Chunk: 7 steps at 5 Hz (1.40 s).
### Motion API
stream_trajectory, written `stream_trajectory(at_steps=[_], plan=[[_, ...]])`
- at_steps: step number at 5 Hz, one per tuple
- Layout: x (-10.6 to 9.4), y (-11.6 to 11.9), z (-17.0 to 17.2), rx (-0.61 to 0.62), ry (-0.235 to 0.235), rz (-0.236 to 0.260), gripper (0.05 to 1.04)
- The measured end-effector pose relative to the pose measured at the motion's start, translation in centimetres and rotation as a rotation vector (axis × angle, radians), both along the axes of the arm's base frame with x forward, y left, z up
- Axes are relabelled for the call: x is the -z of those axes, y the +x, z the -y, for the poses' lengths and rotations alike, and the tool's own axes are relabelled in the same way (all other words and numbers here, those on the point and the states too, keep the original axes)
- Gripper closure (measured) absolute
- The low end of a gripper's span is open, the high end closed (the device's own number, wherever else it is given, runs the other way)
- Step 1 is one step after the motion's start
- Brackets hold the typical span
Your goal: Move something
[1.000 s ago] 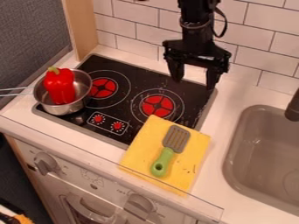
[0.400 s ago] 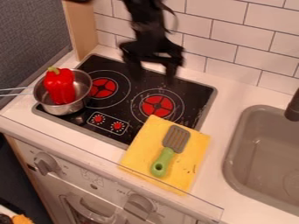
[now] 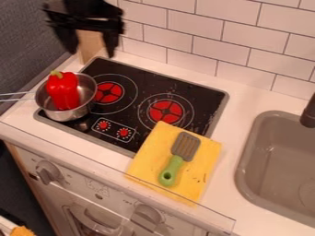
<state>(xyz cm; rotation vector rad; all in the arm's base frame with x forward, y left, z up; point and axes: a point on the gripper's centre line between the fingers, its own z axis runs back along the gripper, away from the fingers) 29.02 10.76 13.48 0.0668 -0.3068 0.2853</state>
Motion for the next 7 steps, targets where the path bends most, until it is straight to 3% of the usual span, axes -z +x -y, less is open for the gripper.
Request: stream_trajectory(at_steps=[1,2,3,5,6,7], plan=[[1.5,-0.2,-2.3,-0.070,-0.020,-0.052,0.083],[4.3,0.8,-3.9,-0.093,-0.055,-0.127,0.083],[5.7,1.0,-5.2,-0.113,-0.063,-0.162,0.083],[5.3,0.7,-5.7,-0.092,-0.065,-0.161,0.083],[2.6,0.7,-5.1,-0.081,-0.063,-0.080,0.083],[1.1,0.7,-4.9,-0.084,-0.061,-0.040,0.083]])
